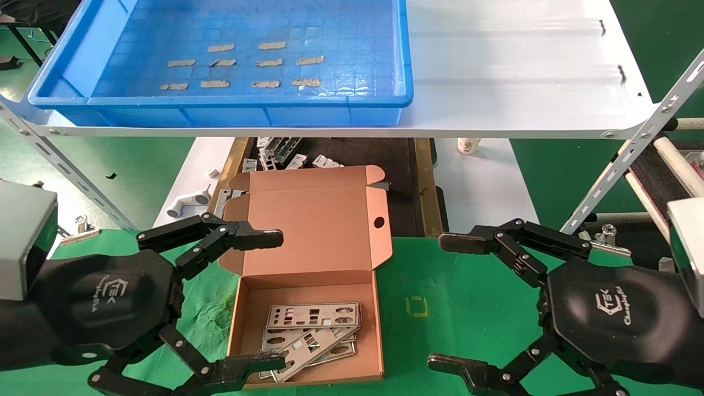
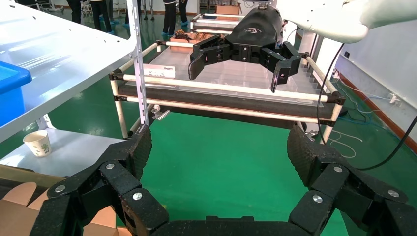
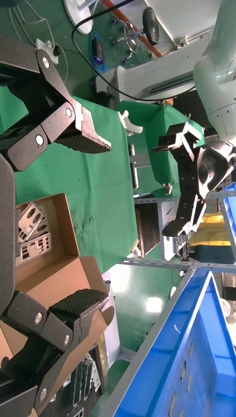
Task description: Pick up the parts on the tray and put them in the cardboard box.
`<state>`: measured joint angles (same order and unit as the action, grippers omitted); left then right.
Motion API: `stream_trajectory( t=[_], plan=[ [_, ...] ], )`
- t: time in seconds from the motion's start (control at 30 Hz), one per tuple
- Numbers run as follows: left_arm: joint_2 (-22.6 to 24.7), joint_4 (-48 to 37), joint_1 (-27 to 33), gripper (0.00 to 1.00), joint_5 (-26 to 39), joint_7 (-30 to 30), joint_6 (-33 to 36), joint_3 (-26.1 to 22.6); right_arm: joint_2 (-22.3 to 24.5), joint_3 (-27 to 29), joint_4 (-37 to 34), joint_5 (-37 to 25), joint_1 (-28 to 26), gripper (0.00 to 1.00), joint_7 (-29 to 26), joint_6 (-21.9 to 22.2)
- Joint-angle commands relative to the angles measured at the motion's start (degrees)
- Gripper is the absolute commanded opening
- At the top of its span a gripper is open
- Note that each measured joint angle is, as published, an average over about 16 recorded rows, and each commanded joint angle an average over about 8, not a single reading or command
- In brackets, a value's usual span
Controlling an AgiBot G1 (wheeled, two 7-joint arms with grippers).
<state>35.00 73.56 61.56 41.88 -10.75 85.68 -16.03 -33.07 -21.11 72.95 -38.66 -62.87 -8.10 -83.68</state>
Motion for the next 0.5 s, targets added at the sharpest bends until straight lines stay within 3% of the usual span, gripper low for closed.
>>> stream_trajectory(
  t=[0.03,0.5],
  plan=[
    [0.0,0.0,0.0,1.00,0.0,0.0,0.0,0.0,0.0,0.0,0.0,0.0,0.0,1.00,0.0,0.0],
    [0.0,0.0,0.1,1.00,0.1,0.0,-0.1,-0.1,0.0,0.0,0.0,0.0,0.0,1.00,0.0,0.0]
  ],
)
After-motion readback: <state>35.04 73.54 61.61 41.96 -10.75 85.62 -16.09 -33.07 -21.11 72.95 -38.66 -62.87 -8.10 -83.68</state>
